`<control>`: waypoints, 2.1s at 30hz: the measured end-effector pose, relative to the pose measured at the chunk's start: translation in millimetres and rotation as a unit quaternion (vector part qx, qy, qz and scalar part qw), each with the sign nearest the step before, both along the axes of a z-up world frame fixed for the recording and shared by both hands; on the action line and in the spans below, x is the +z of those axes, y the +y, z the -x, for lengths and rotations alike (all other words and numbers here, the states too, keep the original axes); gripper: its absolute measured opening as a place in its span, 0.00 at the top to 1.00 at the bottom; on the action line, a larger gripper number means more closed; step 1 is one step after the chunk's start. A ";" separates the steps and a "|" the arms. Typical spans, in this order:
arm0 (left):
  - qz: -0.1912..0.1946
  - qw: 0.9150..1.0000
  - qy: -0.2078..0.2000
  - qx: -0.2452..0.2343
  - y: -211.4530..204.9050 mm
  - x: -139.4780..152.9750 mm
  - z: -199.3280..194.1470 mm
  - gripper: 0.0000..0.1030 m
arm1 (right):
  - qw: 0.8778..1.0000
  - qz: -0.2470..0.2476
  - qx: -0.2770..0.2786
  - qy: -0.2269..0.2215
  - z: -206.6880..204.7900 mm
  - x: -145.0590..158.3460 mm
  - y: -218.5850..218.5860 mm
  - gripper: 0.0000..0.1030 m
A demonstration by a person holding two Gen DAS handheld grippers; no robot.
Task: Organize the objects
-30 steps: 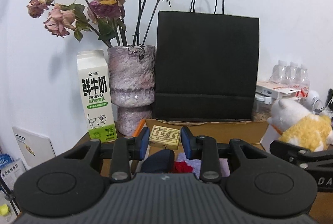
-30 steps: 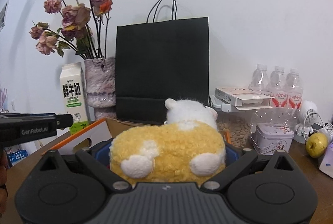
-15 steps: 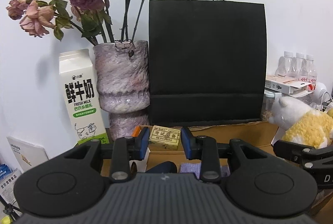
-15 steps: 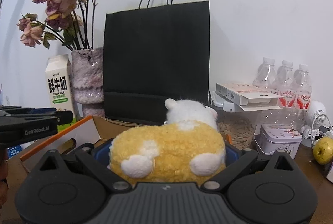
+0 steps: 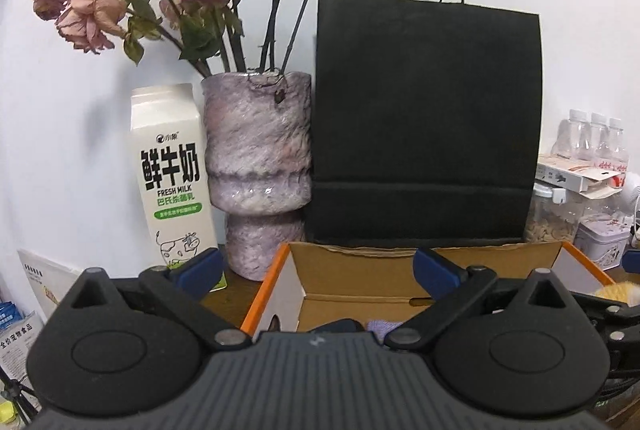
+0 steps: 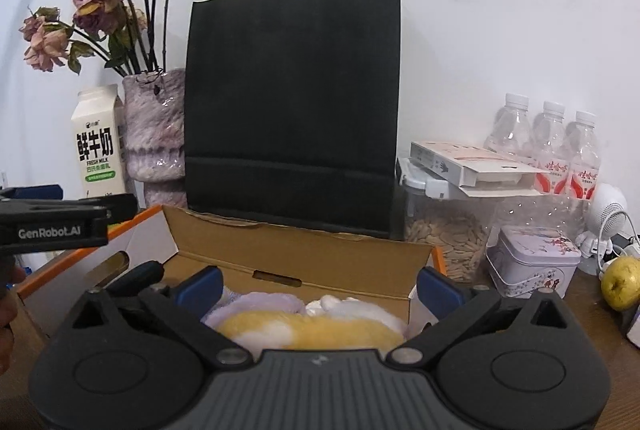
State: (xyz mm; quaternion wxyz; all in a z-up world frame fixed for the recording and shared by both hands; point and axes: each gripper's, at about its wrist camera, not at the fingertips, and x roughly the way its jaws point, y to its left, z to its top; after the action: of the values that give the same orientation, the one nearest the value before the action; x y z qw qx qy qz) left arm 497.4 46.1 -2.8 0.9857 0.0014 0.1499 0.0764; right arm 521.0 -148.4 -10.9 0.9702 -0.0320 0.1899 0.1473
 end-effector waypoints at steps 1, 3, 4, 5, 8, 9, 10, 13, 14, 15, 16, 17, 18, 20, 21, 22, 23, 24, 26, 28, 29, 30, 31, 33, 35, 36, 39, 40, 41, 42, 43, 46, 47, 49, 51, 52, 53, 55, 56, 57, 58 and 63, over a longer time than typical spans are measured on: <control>-0.001 1.000 0.001 0.002 0.1 -0.7 -0.4 0.00 | 1.000 0.001 0.000 0.001 -0.1 -0.4 0.1 0.00; -0.002 1.000 0.003 0.001 0.6 -1.8 -1.0 0.00 | 1.000 0.002 0.002 0.002 -0.5 -1.0 0.6 0.00; -0.002 1.000 0.004 0.001 0.8 -2.1 -0.8 0.00 | 1.000 0.002 0.002 0.002 -0.4 -1.0 0.8 0.00; -0.003 1.000 0.004 0.002 1.1 -2.3 -0.5 0.00 | 1.000 0.002 0.002 0.002 0.1 -1.0 0.9 0.00; -0.002 1.000 0.003 0.003 2.5 -2.3 1.4 0.00 | 1.000 0.003 0.003 0.003 0.8 -0.9 1.1 0.00; -0.001 1.000 0.003 0.004 3.0 -2.0 2.6 0.00 | 1.000 0.003 0.003 0.003 1.3 -0.5 1.0 0.00; 0.000 1.000 0.001 0.004 3.8 -1.6 4.2 0.00 | 1.000 0.003 0.003 0.003 2.2 0.0 1.0 0.00; -0.003 1.000 0.001 0.005 4.8 0.5 11.2 0.00 | 1.000 0.002 0.004 0.000 7.0 3.2 0.4 0.00; -0.004 1.000 -0.001 0.004 5.3 1.6 14.9 0.00 | 1.000 0.001 0.004 -0.002 9.5 5.1 0.2 0.00; -0.004 1.000 -0.003 0.003 5.7 3.1 19.5 0.00 | 1.000 0.001 0.005 -0.004 12.3 6.9 -0.1 0.00; -0.005 1.000 -0.003 0.004 6.1 4.7 24.3 0.00 | 1.000 -0.001 0.006 -0.006 15.6 9.1 -0.5 0.00; -0.005 1.000 -0.005 0.004 6.5 6.6 30.1 0.00 | 1.000 -0.001 0.007 -0.007 19.7 11.1 -0.8 0.00; -0.004 1.000 -0.007 0.003 6.6 8.2 35.6 0.00 | 1.000 -0.001 0.009 -0.008 24.8 13.4 -1.3 0.00; -0.003 1.000 -0.007 0.001 6.3 11.7 49.1 0.00 | 1.000 -0.001 0.010 -0.010 36.5 17.0 -2.7 0.00; -0.004 1.000 -0.006 0.000 5.5 13.0 57.2 0.00 | 1.000 -0.002 0.011 -0.010 43.5 18.8 -3.7 0.00; -0.005 1.000 -0.005 -0.001 4.7 13.8 64.8 0.00 | 1.000 -0.004 0.012 -0.011 51.1 20.7 -4.9 0.00; -0.007 1.000 -0.002 -0.004 3.4 14.2 74.3 0.00 | 1.000 -0.006 0.013 -0.012 58.7 22.4 -6.0 0.00; -0.008 1.000 0.001 -0.005 2.2 14.2 82.2 0.00 | 1.000 -0.008 0.015 -0.012 67.8 24.2 -7.1 0.00; -0.008 1.000 0.007 -0.010 -0.1 13.7 101.3 0.00 | 1.000 -0.011 0.017 -0.011 84.6 27.1 -8.6 0.00; -0.007 1.000 0.014 -0.015 -1.3 13.9 120.7 0.00 | 1.000 -0.013 0.021 -0.009 103.4 29.5 -9.9 0.00; -0.006 1.000 0.016 -0.015 -1.3 14.5 129.7 0.00 | 1.000 -0.014 0.023 -0.008 113.4 30.3 -10.5 0.00; -0.002 1.000 0.018 -0.016 -0.5 14.8 141.1 0.00 | 1.000 -0.014 0.024 -0.006 122.5 31.1 -11.1 0.00; 0.001 1.000 0.020 -0.017 0.0 15.3 151.1 0.00 | 1.000 -0.015 0.025 -0.005 130.9 32.0 -11.6 0.00; 0.004 1.000 0.023 -0.016 0.1 17.0 171.7 0.00 | 1.000 -0.016 0.027 -0.001 148.8 33.7 -13.0 0.00; 0.007 1.000 0.026 -0.014 0.8 18.7 194.5 0.00 | 0.999 -0.019 0.028 0.003 168.1 35.2 -15.2 0.00; 0.012 0.999 0.028 -0.015 1.9 19.4 204.3 0.00 | 0.999 -0.020 0.029 0.003 178.8 36.2 -16.2 0.00; 0.022 0.999 0.031 -0.013 3.7 20.8 237.6 0.00 | 0.999 -0.020 0.030 0.005 209.1 37.5 -19.0 0.00; 0.022 0.999 0.033 -0.013 3.2 20.9 248.0 0.00 | 0.999 -0.019 0.031 0.006 219.4 37.0 -19.7 0.00; 0.021 0.999 0.034 -0.012 2.4 20.9 258.1 0.00 | 0.999 -0.018 0.031 0.007 229.0 36.0 -20.4 0.00; 0.020 0.999 0.035 -0.011 1.5 21.2 266.9 0.00 | 0.999 -0.019 0.032 0.008 239.6 34.4 -21.2 0.00; 0.019 0.999 0.035 -0.010 0.5 21.4 276.2 0.00 | 0.999 -0.019 0.032 0.010 248.0 32.9 -22.2 0.00; 0.016 0.999 0.036 -0.009 -2.6 21.2 301.6 0.00 | 0.999 -0.022 0.034 0.015 271.2 28.2 -24.2 0.00; 0.015 0.999 0.037 -0.008 -3.8 20.7 309.2 0.00 | 0.999 -0.023 0.034 0.017 278.8 26.9 -24.9 0.00; 0.015 0.999 0.038 -0.008 -5.9 20.1 320.4 0.00 | 0.999 -0.022 0.034 0.018 290.2 25.9 -25.8 0.00; 0.014 0.999 0.040 -0.009 -7.8 19.8 329.7 0.00 | 0.999 -0.024 0.033 0.017 300.2 25.8 -26.9 0.00; 0.014 0.999 0.040 -0.010 -8.8 19.7 334.1 0.00 | 0.999 -0.024 0.033 0.016 304.9 26.2 -27.4 0.00; 0.013 0.999 0.041 -0.010 -9.6 19.6 337.6 0.00 | 0.999 -0.025 0.032 0.015 309.5 26.9 -27.8 0.00; 0.012 0.999 0.040 -0.011 -11.2 20.1 343.8 0.00 | 0.999 -0.027 0.031 0.013 316.5 28.6 -29.3 0.00; 0.012 0.999 0.040 -0.011 -11.8 20.6 346.7 0.00 | 0.999 -0.027 0.031 0.012 319.4 29.3 -30.4 0.00; 0.013 0.999 0.039 -0.012 -12.2 21.0 349.5 0.00 | 0.999 -0.028 0.030 0.010 322.1 30.5 -30.9 0.00; 0.014 0.999 0.039 -0.012 -12.5 21.4 351.5 0.00 | 0.999 -0.028 0.029 0.009 324.3 31.4 -31.4 0.00; 0.014 0.999 0.044 -0.012 -14.2 21.2 356.8 0.00 | 0.999 -0.029 0.028 0.006 330.9 35.1 -34.1 0.00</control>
State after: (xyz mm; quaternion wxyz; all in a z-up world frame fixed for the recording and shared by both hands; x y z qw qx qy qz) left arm 140.6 31.9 18.4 0.9789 -0.0072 0.1942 0.0627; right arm 190.0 -182.5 24.2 0.9652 -0.0084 0.1900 0.1796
